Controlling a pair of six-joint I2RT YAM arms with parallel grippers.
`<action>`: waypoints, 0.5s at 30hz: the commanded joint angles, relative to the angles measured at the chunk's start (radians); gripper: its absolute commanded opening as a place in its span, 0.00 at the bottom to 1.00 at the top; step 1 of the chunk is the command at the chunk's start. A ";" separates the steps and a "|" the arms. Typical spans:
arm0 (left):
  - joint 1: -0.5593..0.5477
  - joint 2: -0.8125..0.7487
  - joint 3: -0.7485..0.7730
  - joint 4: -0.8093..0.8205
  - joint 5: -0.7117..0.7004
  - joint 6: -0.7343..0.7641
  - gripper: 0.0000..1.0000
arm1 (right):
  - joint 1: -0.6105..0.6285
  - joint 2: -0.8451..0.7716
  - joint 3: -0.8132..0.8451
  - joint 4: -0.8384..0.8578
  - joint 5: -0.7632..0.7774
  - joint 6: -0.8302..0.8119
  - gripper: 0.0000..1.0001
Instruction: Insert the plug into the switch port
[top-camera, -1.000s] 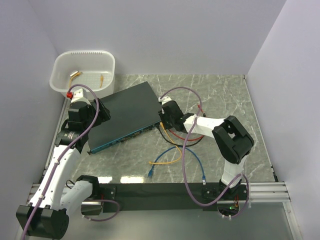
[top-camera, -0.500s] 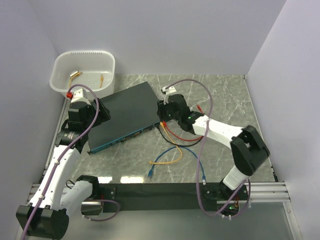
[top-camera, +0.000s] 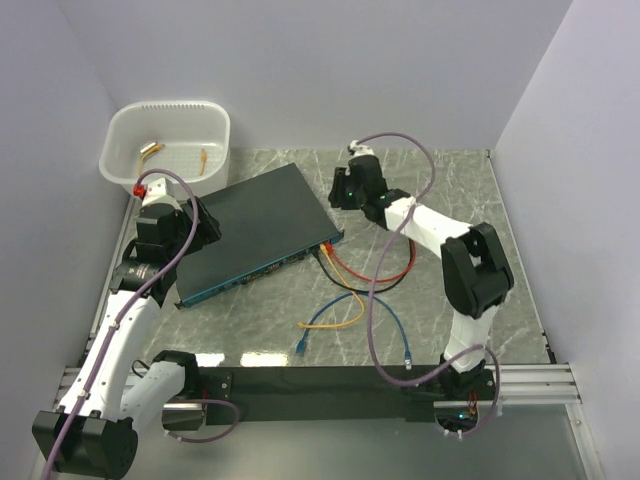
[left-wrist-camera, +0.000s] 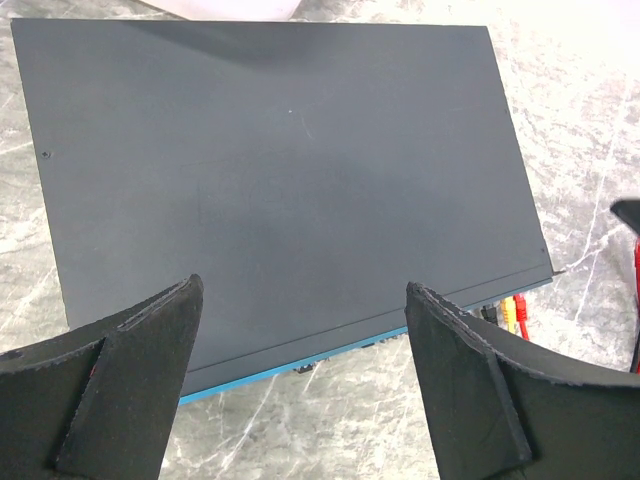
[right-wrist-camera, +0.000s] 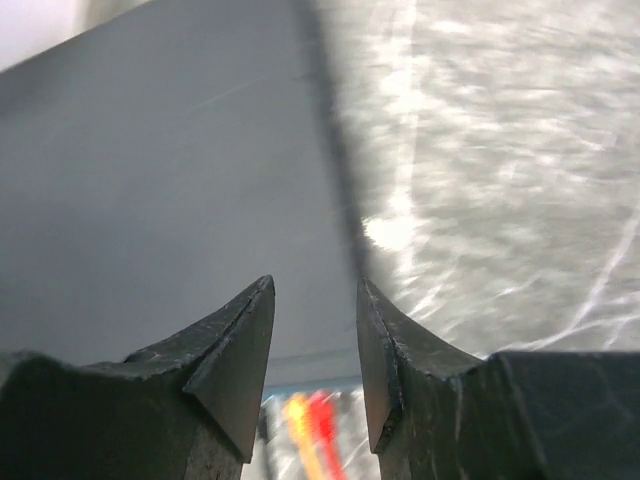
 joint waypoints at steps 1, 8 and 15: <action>0.005 -0.014 -0.006 0.018 -0.002 0.017 0.88 | -0.081 0.074 0.073 -0.054 -0.121 0.108 0.46; 0.005 -0.012 -0.005 0.016 -0.009 0.017 0.88 | -0.083 0.124 -0.017 0.016 -0.239 0.140 0.45; 0.005 -0.003 -0.003 0.018 -0.005 0.017 0.87 | -0.069 0.085 -0.136 0.059 -0.271 0.162 0.46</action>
